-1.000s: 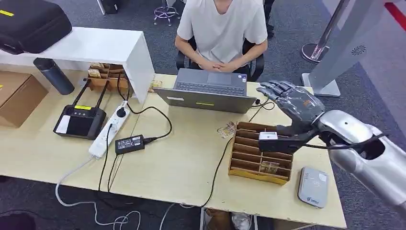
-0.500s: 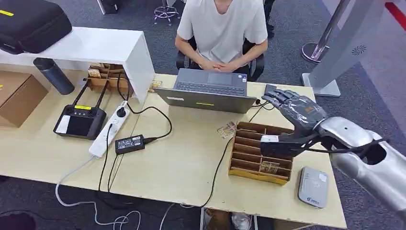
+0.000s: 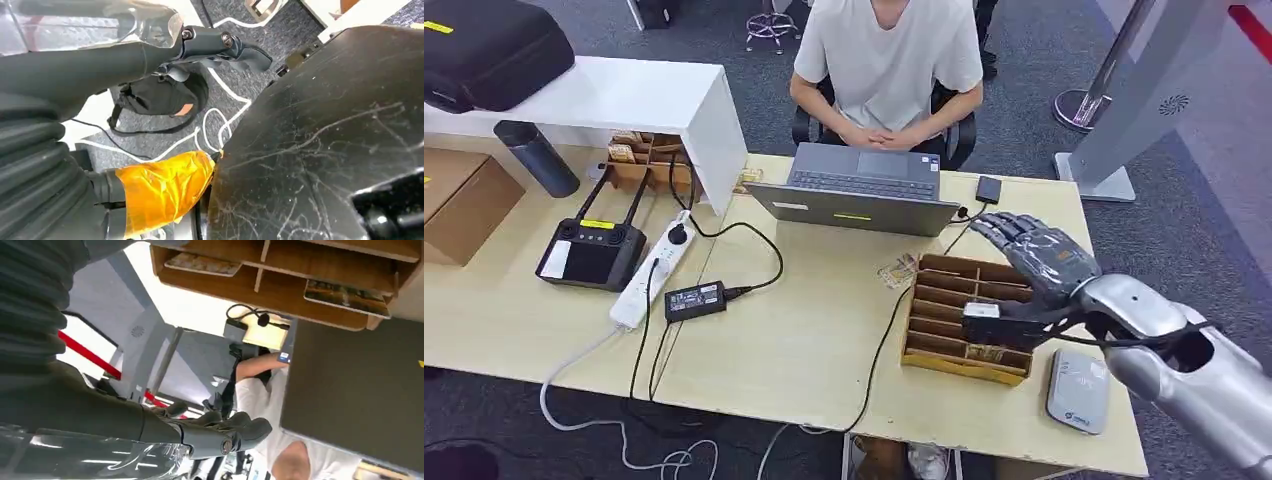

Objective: Pass the card to the sensor for recognition and then transmit it.

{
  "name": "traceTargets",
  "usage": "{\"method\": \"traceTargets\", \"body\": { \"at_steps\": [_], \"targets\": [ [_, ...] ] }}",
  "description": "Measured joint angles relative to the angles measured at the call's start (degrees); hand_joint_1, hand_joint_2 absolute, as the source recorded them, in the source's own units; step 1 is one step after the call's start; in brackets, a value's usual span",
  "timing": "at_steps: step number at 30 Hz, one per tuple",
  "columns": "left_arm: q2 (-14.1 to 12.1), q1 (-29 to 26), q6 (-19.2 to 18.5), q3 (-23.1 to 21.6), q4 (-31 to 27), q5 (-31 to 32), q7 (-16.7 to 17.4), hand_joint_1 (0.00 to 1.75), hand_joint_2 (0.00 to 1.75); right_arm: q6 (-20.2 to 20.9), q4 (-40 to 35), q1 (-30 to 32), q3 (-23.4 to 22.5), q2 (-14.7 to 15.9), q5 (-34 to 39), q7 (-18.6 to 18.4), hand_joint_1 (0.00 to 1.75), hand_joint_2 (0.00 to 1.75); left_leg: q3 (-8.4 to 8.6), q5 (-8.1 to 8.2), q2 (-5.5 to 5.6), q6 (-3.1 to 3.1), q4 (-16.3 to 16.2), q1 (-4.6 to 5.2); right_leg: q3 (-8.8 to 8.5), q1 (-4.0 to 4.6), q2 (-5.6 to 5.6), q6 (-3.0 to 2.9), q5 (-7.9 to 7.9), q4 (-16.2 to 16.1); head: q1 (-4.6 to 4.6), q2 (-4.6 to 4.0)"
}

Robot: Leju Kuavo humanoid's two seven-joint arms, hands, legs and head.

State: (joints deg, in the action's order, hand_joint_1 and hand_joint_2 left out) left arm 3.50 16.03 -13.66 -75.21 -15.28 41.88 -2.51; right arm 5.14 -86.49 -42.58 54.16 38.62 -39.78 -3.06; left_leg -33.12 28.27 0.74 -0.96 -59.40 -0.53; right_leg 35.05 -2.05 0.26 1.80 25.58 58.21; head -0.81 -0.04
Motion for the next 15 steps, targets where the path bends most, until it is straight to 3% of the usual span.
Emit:
{"method": "traceTargets", "body": {
  "at_steps": [10,13,15],
  "targets": [
    [0.0,0.1,0.0,-0.8,0.0,1.3,-1.6,0.0,1.75,-1.1,-1.2,4.3,-1.2,-0.5,-2.7,-2.3,0.0,1.75,-0.02,0.02,0.01,0.02,0.0,0.0,0.0,0.0,-0.02,0.0,0.01,0.0,0.02,0.0],
    [-0.2,0.2,0.0,-0.9,0.0,1.5,-2.7,0.0,1.75,-7.3,-1.3,7.4,-3.3,-2.1,-7.0,-1.6,0.0,1.75,-0.03,0.02,0.01,0.02,0.0,-0.02,0.01,0.01,-0.03,0.0,0.01,0.0,0.02,0.0],
    [-0.3,0.3,0.0,-1.1,0.0,1.5,-3.1,0.0,1.75,-9.2,-1.2,8.8,-4.2,-3.2,-8.3,-1.6,0.0,1.75,-0.01,0.02,0.0,0.02,0.0,-0.02,0.02,0.01,-0.01,0.0,0.01,0.0,0.02,0.0]
  ]
}}
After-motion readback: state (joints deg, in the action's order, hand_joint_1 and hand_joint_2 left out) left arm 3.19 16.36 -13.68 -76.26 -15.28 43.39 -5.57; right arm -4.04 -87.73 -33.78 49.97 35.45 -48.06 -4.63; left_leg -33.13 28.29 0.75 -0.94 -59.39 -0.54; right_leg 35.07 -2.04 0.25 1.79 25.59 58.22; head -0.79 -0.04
